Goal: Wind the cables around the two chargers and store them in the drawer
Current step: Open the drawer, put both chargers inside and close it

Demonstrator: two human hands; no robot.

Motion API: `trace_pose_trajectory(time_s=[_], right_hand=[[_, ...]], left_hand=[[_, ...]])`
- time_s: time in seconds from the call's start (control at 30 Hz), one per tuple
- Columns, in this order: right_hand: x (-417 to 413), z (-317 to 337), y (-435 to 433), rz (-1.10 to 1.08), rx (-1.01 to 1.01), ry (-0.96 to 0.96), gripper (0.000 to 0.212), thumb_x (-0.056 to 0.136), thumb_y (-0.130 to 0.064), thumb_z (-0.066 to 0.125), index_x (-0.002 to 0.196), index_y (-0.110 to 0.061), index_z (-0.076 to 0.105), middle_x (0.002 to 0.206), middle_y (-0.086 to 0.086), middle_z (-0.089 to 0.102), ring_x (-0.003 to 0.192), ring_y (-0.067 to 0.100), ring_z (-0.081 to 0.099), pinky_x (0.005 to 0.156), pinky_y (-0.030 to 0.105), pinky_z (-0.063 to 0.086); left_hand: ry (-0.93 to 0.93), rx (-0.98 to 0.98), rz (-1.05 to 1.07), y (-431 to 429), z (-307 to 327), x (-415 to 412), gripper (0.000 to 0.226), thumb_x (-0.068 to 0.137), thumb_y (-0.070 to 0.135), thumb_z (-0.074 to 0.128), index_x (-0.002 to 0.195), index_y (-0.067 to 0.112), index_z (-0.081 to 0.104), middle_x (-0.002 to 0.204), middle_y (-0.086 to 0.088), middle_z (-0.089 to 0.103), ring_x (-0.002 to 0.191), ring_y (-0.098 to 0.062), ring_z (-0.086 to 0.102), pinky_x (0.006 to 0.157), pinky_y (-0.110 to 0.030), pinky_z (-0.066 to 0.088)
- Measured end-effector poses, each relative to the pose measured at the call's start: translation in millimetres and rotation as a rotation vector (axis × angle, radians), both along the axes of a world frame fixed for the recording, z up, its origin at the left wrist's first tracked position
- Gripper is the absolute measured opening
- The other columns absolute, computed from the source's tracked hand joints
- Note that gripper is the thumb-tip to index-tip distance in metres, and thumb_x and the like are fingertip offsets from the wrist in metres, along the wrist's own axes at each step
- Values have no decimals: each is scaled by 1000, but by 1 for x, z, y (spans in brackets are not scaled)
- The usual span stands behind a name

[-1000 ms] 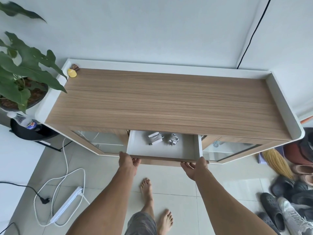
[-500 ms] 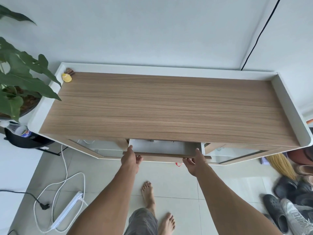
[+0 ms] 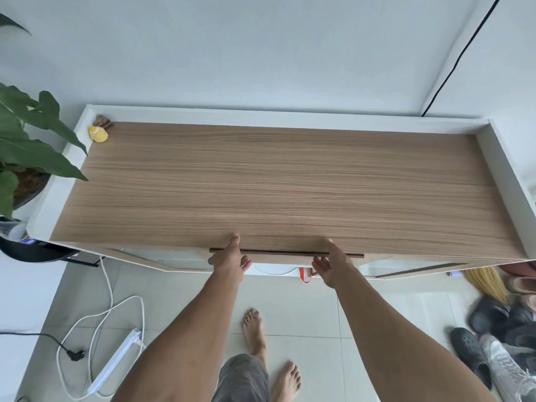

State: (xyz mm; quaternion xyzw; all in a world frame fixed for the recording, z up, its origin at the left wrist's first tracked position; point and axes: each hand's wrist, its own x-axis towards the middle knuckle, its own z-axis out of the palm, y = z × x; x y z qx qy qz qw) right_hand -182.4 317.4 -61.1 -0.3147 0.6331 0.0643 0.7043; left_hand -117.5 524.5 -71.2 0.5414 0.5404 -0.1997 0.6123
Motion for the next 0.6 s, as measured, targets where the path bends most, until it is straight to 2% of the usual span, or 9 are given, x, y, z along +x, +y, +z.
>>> trace_pose_trajectory(time_s=[0.13, 0.33, 0.43, 0.5, 0.6], right_hand=[[8, -1, -2, -14, -39, 11, 26, 89, -25, 65, 98, -4, 53, 81, 12, 54, 66, 21, 58, 85, 36, 54], [12, -4, 0, 0, -104, 81, 33, 88, -29, 65, 102, -2, 52, 76, 12, 58, 64, 20, 61, 82, 35, 57], [13, -2, 0, 17, -125, 93, 31, 90, -29, 64, 101, -2, 52, 73, 11, 58, 62, 20, 61, 85, 37, 57], [13, 0, 0, 40, -135, 88, 29, 90, -27, 63, 100, -2, 53, 75, 12, 58, 63, 20, 61, 85, 37, 57], [15, 5, 0, 90, -143, 100, 21, 89, -21, 60, 99, -3, 53, 76, 12, 57, 64, 21, 61, 82, 37, 57]], left_hand=[[-27, 14, 6, -4, -6, 8, 63, 81, 37, 76, 123, 2, 46, 79, -10, 56, 61, -23, 59, 72, -39, 61], [-70, 56, 10, -10, -5, 7, 60, 83, 37, 73, 121, 4, 38, 79, -5, 61, 66, -24, 64, 75, -39, 61], [-75, 67, -6, -11, -2, 8, 59, 84, 36, 71, 120, 7, 35, 81, -6, 60, 63, -23, 62, 70, -36, 61], [-49, 67, -55, -8, 1, 8, 57, 85, 38, 70, 120, 4, 40, 79, -8, 60, 59, -22, 62, 68, -35, 61], [-21, 78, -253, -4, 8, 5, 41, 93, 45, 56, 99, 5, 54, 72, -8, 57, 53, -21, 60, 51, -30, 59]])
